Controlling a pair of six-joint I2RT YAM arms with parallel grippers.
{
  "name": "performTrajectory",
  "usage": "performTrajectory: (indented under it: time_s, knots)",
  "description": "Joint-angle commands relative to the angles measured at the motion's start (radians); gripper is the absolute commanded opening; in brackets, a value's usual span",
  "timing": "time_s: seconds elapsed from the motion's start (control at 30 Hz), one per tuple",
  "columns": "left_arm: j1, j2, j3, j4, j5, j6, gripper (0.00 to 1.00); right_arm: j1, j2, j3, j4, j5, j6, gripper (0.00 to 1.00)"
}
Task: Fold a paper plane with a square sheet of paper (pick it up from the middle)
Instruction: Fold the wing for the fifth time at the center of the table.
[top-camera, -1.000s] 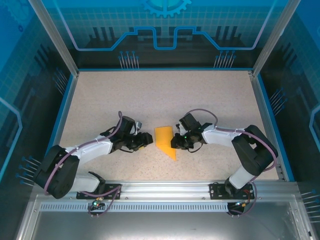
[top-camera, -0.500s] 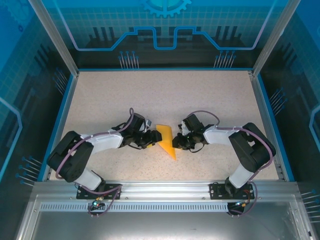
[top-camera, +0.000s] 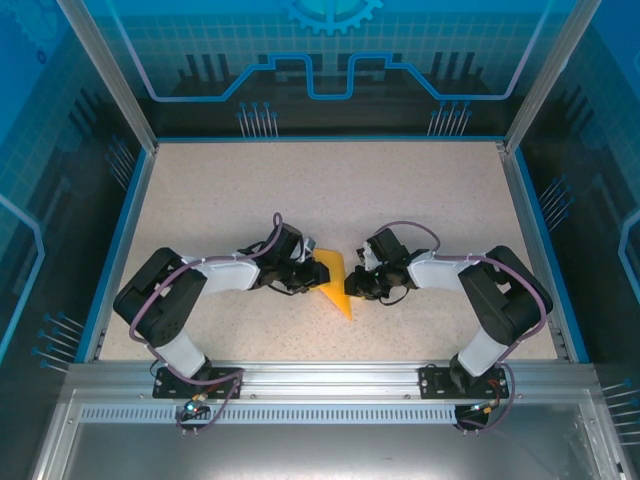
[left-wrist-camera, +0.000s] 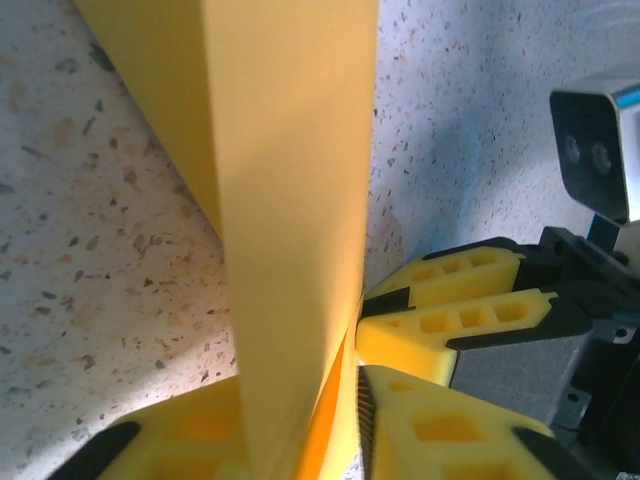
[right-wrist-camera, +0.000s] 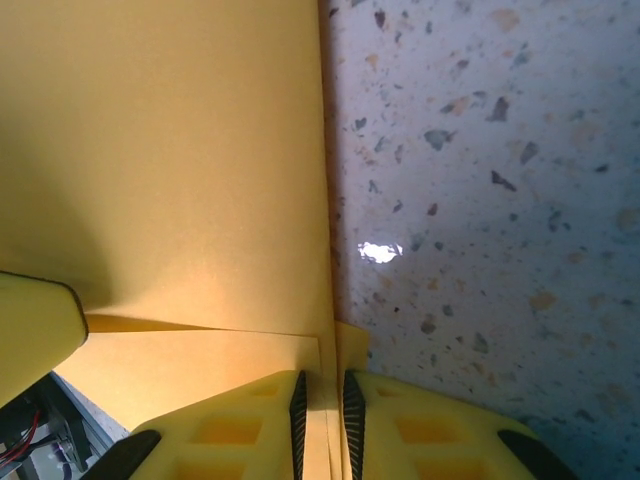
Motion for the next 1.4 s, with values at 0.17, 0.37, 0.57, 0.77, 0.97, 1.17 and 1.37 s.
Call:
performTrajectory:
  time_s: [0.17, 0.37, 0.57, 0.77, 0.97, 1.17, 1.37]
  knots:
    - [-0.006, 0.031, 0.063, -0.083, -0.006, 0.022, 0.07, 0.015, -0.079, 0.027, -0.064, 0.072, -0.04, 0.25]
    - [-0.007, 0.035, 0.102, -0.143, -0.015, 0.024, 0.0, 0.073, -0.288, -0.027, -0.068, 0.252, -0.115, 0.37]
    - [-0.007, 0.04, 0.128, -0.18, -0.017, 0.043, 0.0, 0.122, -0.313, -0.06, -0.084, 0.411, -0.251, 0.61]
    - [-0.006, 0.05, 0.143, -0.203, -0.021, 0.062, 0.01, 0.163, -0.314, -0.093, -0.041, 0.468, -0.201, 0.57]
    - [-0.006, 0.057, 0.155, -0.221, -0.022, 0.08, 0.01, 0.332, -0.378, -0.129, 0.037, 0.637, -0.313, 0.52]
    - [-0.007, 0.059, 0.172, -0.242, -0.025, 0.093, 0.01, 0.477, -0.352, -0.125, 0.035, 0.826, -0.383, 0.51]
    - [-0.007, 0.058, 0.175, -0.253, -0.028, 0.098, 0.01, 0.509, -0.347, -0.153, 0.062, 0.862, -0.38, 0.52]
